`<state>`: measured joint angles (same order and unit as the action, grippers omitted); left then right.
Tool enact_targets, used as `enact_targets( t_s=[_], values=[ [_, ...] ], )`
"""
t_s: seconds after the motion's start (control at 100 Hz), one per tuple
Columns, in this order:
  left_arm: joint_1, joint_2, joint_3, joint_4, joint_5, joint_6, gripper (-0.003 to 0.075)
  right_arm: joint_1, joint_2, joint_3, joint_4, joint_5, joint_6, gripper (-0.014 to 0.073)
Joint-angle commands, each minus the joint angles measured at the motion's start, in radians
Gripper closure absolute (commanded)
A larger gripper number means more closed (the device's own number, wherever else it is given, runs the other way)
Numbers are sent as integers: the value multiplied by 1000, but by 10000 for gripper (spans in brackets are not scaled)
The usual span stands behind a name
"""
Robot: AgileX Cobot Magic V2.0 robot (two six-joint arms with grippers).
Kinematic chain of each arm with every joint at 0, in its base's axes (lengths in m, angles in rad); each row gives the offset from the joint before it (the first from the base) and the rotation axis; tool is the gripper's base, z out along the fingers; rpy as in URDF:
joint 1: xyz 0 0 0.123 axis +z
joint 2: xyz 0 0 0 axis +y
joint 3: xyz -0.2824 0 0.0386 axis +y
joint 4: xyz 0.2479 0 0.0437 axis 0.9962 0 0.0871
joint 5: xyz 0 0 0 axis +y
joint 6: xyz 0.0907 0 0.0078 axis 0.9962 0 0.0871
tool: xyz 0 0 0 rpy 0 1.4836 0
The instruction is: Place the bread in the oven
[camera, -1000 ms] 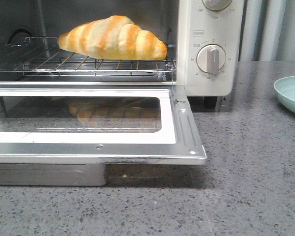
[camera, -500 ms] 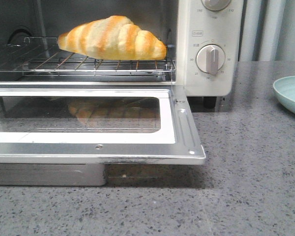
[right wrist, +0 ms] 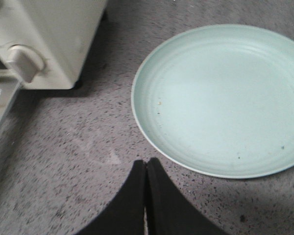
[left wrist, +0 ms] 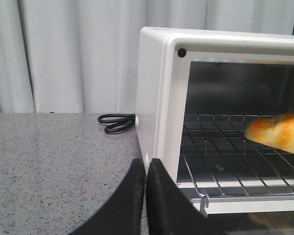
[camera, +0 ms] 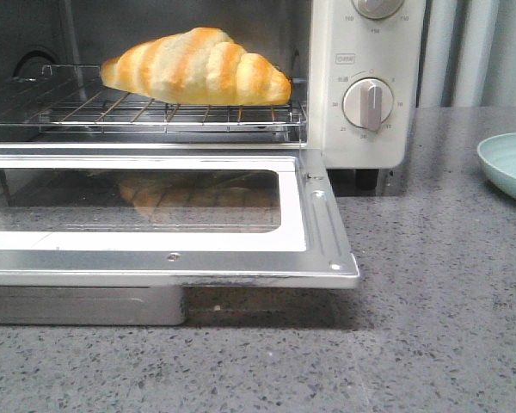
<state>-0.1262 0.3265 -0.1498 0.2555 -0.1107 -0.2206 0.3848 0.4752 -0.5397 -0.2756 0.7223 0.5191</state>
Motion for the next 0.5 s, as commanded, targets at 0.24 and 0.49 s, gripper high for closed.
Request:
enact_targets(
  t_s=[0.24, 0.49],
  values=[
    [3, 8, -26, -7, -76, -9, 741, -261, -39, 218, 211, -437, -243, 670],
    [3, 8, -26, -7, -76, -9, 741, -343, -130, 412, 223, -810, -352, 670]
  ],
)
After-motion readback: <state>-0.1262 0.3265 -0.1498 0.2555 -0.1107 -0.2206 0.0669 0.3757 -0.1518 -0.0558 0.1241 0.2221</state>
